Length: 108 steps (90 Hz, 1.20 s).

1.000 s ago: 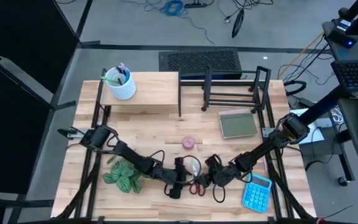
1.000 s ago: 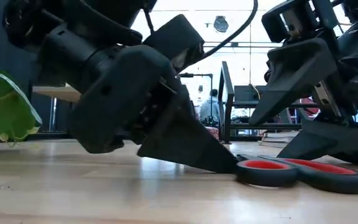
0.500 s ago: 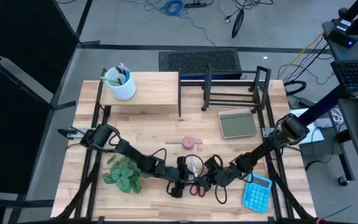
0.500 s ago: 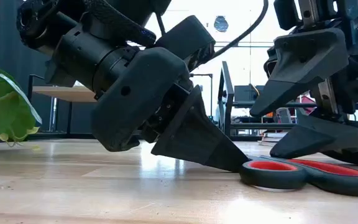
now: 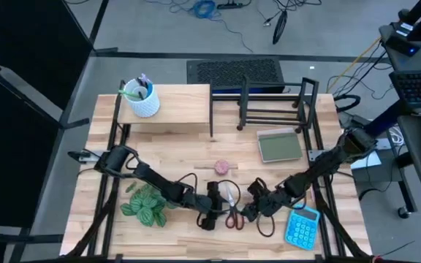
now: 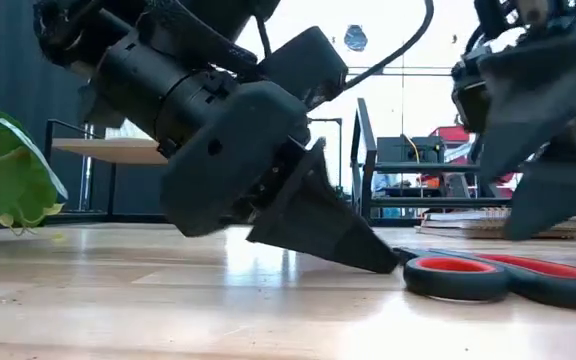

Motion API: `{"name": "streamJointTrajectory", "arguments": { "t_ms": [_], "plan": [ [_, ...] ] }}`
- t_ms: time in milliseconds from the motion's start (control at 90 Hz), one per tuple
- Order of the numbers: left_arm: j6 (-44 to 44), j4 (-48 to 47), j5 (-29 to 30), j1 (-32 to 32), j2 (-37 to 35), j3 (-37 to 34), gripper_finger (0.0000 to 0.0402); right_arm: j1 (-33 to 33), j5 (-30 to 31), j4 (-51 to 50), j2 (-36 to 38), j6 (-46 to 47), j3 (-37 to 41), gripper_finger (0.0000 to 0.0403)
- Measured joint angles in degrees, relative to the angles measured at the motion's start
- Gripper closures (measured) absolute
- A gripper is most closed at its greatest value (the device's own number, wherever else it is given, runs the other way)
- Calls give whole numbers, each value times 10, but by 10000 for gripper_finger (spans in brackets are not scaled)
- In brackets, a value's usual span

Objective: Stock shelves
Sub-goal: Put the black scissors into the white pen holder

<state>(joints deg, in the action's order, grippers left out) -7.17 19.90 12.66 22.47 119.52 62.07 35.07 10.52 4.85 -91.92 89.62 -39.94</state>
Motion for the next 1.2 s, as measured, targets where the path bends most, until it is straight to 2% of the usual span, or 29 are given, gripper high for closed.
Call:
{"name": "streamJointTrajectory", "arguments": {
  "t_ms": [122, 344, 533, 689, 1033, 1200],
  "plan": [
    [-36, -53, -8, 8, -27, 0, 205, 39, 20, 21, -33, 73, 0, 179],
    [-45, -12, -22, 33, -33, 0, 205, 64, 75, 113, -95, 135, -1, 179],
    [-46, -7, -15, 35, 0, -1, 205, 61, 83, 109, -100, 138, -3, 179],
    [-51, 56, -10, 31, 31, 2, 205, 61, 92, 110, -100, 145, -3, 179],
    [-56, 63, -14, 27, 110, 112, 205, 60, 119, 125, -103, 144, -1, 179],
    [-41, 47, -19, 20, 115, 132, 205, 57, 131, 135, -104, 104, 0, 179]
  ]
}}
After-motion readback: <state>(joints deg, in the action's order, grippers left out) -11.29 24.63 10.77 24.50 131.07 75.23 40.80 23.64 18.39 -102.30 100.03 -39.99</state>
